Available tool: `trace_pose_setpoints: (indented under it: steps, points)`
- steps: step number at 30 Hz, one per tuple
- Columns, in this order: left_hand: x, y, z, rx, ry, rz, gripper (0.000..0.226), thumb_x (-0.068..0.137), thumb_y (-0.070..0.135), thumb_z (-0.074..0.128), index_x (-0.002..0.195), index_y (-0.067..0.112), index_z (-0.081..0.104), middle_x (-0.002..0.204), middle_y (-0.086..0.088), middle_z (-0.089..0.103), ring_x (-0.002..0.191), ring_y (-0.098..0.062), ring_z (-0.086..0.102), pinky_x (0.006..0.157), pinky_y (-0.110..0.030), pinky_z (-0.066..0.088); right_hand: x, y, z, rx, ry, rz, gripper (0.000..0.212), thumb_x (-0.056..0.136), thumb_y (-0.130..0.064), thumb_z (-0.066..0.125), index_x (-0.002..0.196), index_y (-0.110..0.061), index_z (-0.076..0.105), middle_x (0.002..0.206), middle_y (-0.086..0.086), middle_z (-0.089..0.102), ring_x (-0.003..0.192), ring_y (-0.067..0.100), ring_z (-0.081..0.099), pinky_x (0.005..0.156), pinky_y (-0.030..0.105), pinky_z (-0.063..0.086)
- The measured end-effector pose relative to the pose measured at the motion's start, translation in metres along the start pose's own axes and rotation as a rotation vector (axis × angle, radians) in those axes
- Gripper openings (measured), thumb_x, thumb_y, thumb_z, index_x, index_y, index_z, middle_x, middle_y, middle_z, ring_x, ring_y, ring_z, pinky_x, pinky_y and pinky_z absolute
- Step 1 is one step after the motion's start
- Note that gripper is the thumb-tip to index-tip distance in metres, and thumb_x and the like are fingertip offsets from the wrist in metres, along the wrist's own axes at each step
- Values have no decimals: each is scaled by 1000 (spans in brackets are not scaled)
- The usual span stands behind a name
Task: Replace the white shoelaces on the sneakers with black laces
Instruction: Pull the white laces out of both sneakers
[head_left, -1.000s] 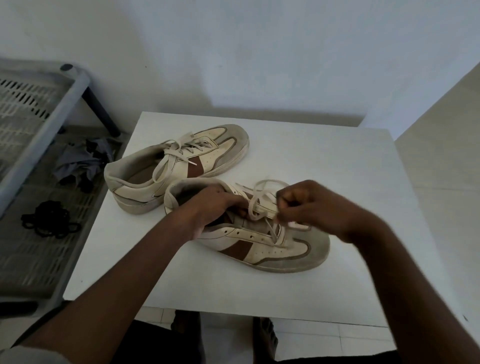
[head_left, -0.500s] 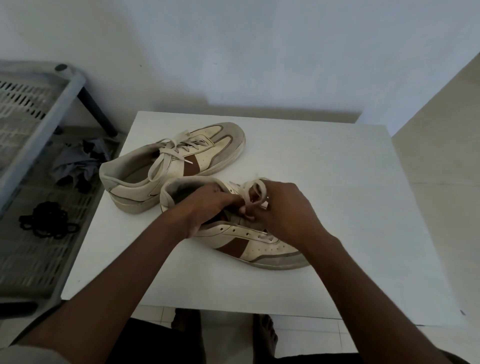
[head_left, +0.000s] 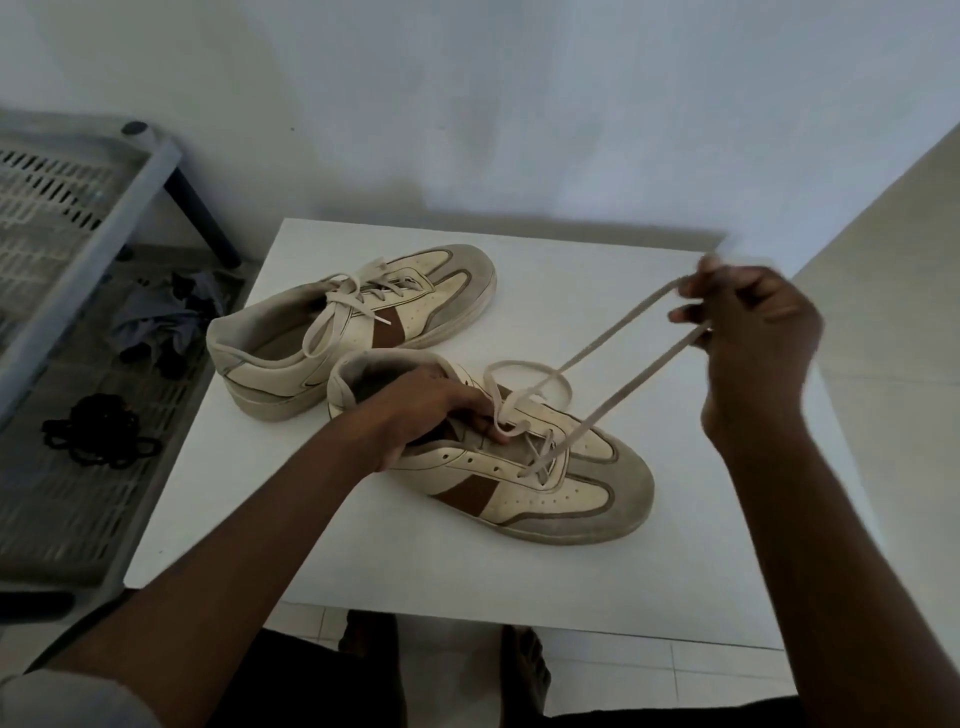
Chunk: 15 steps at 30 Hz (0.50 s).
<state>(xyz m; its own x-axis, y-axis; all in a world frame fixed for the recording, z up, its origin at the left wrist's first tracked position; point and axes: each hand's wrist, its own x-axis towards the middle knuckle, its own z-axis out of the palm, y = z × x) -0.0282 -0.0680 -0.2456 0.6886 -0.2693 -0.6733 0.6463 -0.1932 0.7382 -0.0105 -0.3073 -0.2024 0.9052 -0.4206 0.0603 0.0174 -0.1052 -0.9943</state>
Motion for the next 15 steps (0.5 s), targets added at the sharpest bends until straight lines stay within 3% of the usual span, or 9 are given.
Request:
trace_pose_setpoints:
  steps: [1, 3, 5, 7, 9, 12, 15]
  points:
    - [0, 0, 1, -3, -7, -1, 22, 89, 12, 58, 95, -2, 74, 98, -22, 72, 102, -38, 67, 100, -44, 48, 1, 12, 2, -227, -39, -11, 11, 89, -32, 67, 84, -22, 66, 90, -2, 71, 73, 10, 62, 69, 31, 48]
    - [-1, 0, 2, -15, -26, 6, 23, 89, 12, 57, 92, -2, 75, 97, -22, 72, 100, -36, 68, 96, -40, 51, -5, 25, 7, -702, -147, -70, 30, 83, -40, 72, 108, -24, 64, 118, 2, 62, 101, 16, 59, 89, 38, 48]
    - [0, 0, 1, -24, -25, 17, 23, 90, 11, 56, 89, -2, 75, 96, -22, 72, 98, -33, 69, 95, -39, 52, -11, 25, 14, -782, -316, -252, 47, 79, -37, 76, 121, -26, 59, 131, 2, 53, 119, 21, 50, 100, 41, 42]
    - [1, 0, 1, -37, -27, 30, 24, 91, 11, 55, 96, -4, 73, 98, -23, 71, 100, -33, 68, 98, -41, 49, -20, 21, 24, -684, -597, -346, 40, 77, -29, 79, 114, -28, 65, 124, -4, 59, 116, 16, 53, 101, 41, 43]
    - [-1, 0, 1, -52, -31, 38, 23, 92, 10, 55, 98, -4, 71, 98, -23, 71, 97, -32, 69, 95, -39, 51, -28, 26, 32, -657, -784, -309, 26, 75, -23, 81, 98, -29, 71, 109, -9, 66, 102, 10, 60, 94, 40, 48]
    - [-2, 1, 1, -11, 11, 44, 20, 90, 11, 58, 94, -2, 73, 94, -20, 73, 94, -32, 70, 86, -35, 54, -36, 42, 38, -654, -801, -247, 14, 76, -23, 79, 80, -33, 70, 87, -12, 66, 81, 6, 61, 76, 42, 53]
    - [-2, 1, -1, -17, -32, 14, 25, 92, 12, 56, 98, -6, 72, 97, -21, 72, 100, -30, 69, 90, -34, 54, -33, 44, 36, -686, -737, -364, 13, 79, -20, 76, 74, -29, 69, 77, -13, 64, 72, 4, 59, 68, 40, 53]
